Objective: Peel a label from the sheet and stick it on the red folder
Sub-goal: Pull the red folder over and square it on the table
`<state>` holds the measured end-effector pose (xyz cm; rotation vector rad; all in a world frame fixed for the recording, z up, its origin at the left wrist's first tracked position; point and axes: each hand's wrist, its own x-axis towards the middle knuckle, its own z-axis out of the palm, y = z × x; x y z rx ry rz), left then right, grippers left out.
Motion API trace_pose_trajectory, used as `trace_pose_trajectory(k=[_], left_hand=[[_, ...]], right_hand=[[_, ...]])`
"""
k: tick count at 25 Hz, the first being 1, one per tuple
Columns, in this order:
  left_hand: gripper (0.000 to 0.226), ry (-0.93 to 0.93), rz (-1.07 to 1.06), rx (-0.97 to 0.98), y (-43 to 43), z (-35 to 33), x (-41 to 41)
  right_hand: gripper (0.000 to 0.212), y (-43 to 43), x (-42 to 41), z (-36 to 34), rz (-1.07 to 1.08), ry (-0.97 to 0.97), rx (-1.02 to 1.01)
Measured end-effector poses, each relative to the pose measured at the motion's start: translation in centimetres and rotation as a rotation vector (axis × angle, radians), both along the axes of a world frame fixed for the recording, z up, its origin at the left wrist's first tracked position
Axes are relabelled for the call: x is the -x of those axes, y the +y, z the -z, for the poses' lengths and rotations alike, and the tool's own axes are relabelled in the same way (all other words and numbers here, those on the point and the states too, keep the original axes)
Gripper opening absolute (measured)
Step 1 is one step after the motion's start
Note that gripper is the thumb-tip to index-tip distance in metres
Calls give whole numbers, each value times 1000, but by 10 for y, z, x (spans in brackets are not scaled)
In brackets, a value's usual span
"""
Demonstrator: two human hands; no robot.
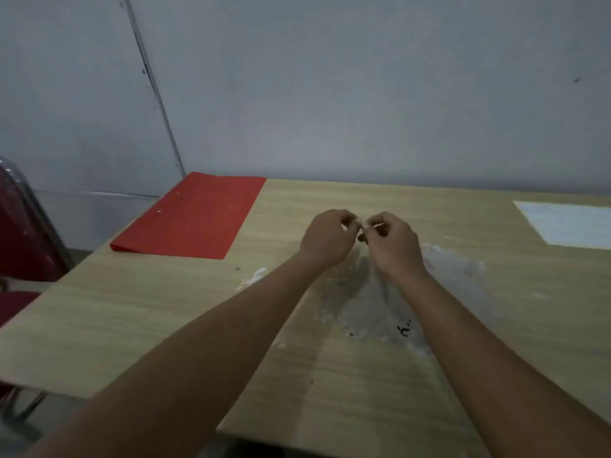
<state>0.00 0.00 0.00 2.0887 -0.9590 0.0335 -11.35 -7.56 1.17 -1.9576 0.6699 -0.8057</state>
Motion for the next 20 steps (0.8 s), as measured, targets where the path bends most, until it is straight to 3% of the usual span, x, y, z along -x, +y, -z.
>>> trace_pose_trajectory(k=[3,7,10,16,20], left_hand=[[42,-160,86,-195,11,13,8],[63,-281,195,-388,21,31,6],[55,-265,211,-535,29,42,4],[51,-234,201,-451,33,45,4],[31,-15,162,-77,45,37,-5]], right_hand=[[13,3,17,15,-22,148,160],[49,-4,23,44,-113,437,314],[64,-7,21,56,-134,620,461],[62,-9,18,65,-85,647,567],[52,-8,20,68,-59,510,616]])
